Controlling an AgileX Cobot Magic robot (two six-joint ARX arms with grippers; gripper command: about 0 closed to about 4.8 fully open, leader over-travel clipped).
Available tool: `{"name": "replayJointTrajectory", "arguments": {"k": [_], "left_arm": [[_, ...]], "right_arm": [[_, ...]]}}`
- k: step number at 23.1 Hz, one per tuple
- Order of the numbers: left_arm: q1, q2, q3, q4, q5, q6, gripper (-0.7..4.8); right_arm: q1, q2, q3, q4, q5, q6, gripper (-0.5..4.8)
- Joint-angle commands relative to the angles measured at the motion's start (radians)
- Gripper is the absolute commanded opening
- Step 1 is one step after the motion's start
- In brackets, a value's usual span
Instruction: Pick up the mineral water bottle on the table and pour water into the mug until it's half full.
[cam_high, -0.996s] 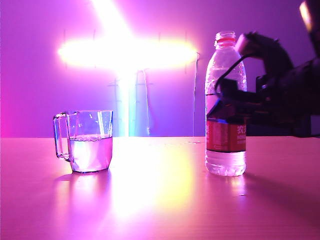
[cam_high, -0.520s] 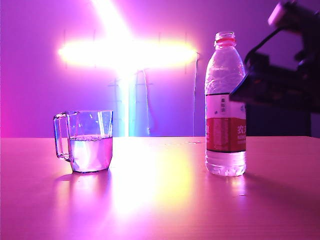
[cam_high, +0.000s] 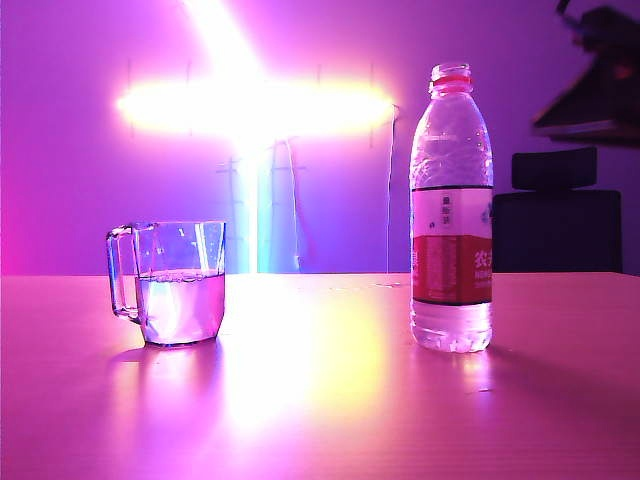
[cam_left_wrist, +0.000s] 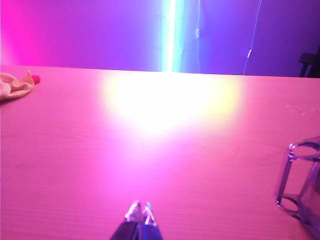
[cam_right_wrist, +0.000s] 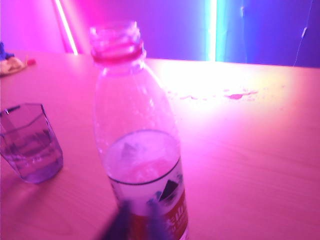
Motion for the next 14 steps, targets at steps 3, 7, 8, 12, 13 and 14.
{"name": "replayJointTrajectory", "arguments": {"k": [3, 7, 8, 12, 13, 14], "left_arm": [[-0.001, 0.002, 0.003, 0.006, 0.0, 0.004, -0.02], [-0.001, 0.002, 0.003, 0.006, 0.0, 0.004, -0.02], [-0.001, 0.002, 0.003, 0.006, 0.0, 0.004, -0.02], [-0.001, 0.002, 0.003, 0.006, 0.0, 0.004, -0.02], [-0.001, 0.002, 0.003, 0.006, 0.0, 0.004, -0.02], [0.0, 0.002, 0.003, 0.006, 0.0, 0.004, -0.02]], "right_arm": [[0.001, -0.041, 0.006, -0.008, -0.003, 0.0, 0.13], [0.001, -0.039, 0.006, -0.011, -0.001, 0.0, 0.13], [0.001, -0.039, 0.006, -0.011, -0.001, 0.0, 0.13], [0.001, -0.039, 0.006, -0.011, -0.001, 0.0, 0.13], [0.001, -0.039, 0.006, -0.011, -0.001, 0.0, 0.13], [0.001, -0.039, 0.006, -0.011, -0.001, 0.0, 0.13]]}}
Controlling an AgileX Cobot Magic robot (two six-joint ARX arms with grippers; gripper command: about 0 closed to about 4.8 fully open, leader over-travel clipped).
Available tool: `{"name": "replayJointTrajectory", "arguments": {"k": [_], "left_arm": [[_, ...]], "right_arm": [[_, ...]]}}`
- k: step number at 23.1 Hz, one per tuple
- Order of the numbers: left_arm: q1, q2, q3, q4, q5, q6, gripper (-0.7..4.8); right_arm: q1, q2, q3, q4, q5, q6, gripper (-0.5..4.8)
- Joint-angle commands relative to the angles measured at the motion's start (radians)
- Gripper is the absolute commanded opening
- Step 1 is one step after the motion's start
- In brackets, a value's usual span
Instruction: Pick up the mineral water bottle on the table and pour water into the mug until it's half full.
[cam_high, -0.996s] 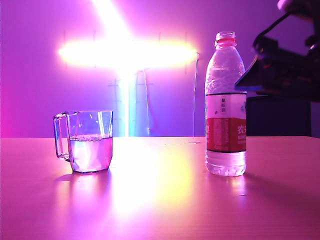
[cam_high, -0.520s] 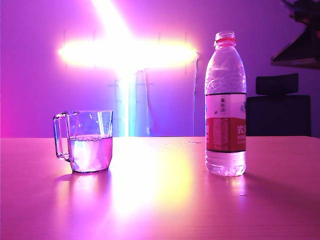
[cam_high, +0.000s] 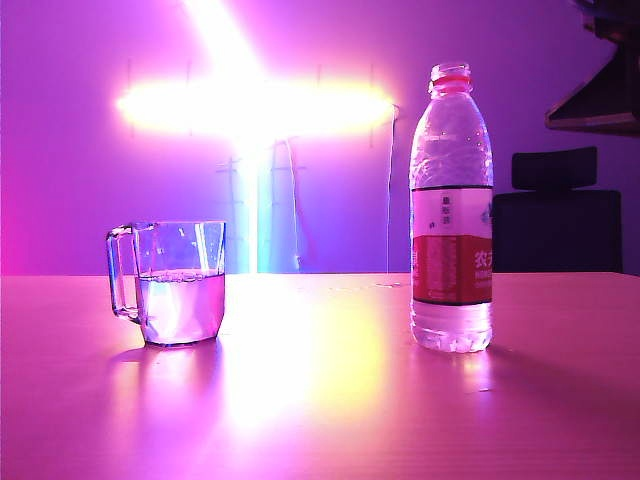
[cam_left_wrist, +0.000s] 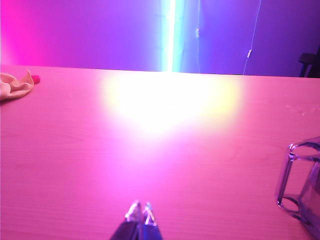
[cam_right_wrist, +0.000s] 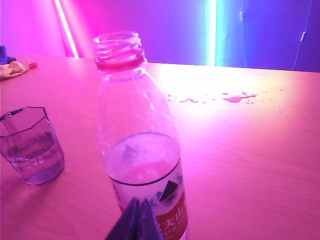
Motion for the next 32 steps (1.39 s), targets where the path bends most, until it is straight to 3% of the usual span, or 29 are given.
{"name": "replayJointTrajectory", "arguments": {"k": [1, 5, 11, 14, 22, 32], "left_arm": [[-0.001, 0.002, 0.003, 0.006, 0.001, 0.004, -0.02], [-0.001, 0.002, 0.003, 0.006, 0.001, 0.004, -0.02], [-0.003, 0.002, 0.003, 0.006, 0.001, 0.004, -0.02], [-0.003, 0.002, 0.003, 0.005, 0.001, 0.004, -0.02], [-0.002, 0.002, 0.003, 0.006, 0.001, 0.004, -0.02], [-0.002, 0.002, 0.003, 0.005, 0.001, 0.004, -0.02]], "right_arm": [[0.001, -0.003, 0.006, 0.018, -0.001, -0.001, 0.13], [-0.012, -0.098, 0.006, -0.065, 0.16, -0.039, 0.12], [-0.123, -0.28, 0.005, -0.232, 0.154, -0.062, -0.01], [-0.239, -0.447, -0.019, -0.347, 0.151, -0.062, -0.01], [-0.448, -0.623, -0.138, -0.328, -0.08, -0.064, -0.01], [-0.476, -0.623, -0.18, -0.308, -0.063, -0.064, -0.01]]}}
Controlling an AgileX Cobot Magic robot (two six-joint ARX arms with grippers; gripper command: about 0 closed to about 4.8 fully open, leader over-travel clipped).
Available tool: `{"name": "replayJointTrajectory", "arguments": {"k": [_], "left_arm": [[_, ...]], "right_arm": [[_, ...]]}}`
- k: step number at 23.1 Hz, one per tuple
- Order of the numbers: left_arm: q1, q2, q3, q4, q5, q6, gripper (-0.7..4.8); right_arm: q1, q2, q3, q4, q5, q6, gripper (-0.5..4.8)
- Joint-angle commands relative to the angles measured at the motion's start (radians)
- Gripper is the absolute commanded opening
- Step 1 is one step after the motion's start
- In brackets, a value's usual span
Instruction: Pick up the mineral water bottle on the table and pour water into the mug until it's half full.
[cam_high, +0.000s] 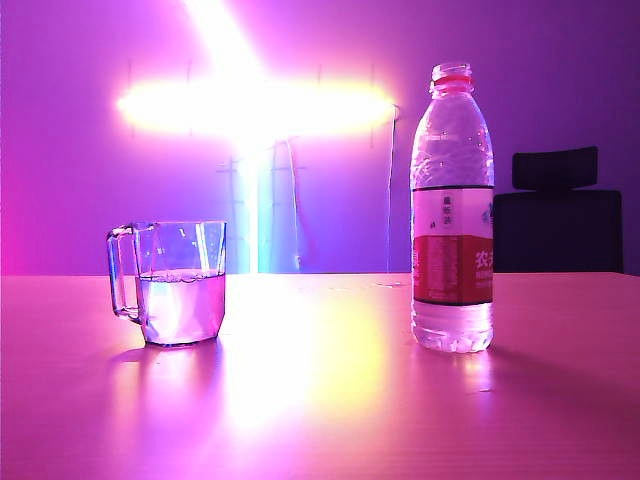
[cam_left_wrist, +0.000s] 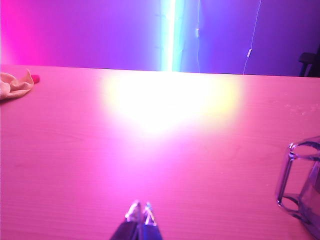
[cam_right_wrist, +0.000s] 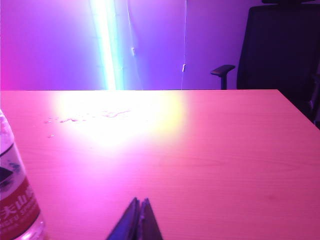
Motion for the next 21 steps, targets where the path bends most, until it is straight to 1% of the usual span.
{"name": "replayJointTrajectory", "arguments": {"k": [1, 21], "left_arm": [[-0.001, 0.0, 0.003, 0.006, 0.001, 0.004, -0.02], [-0.001, 0.0, 0.003, 0.006, 0.001, 0.004, -0.02]], "right_arm": [[0.0, -0.002, -0.004, 0.023, 0.02, -0.003, -0.01], [0.0, -0.002, -0.004, 0.011, 0.019, -0.003, -0.01]]}}
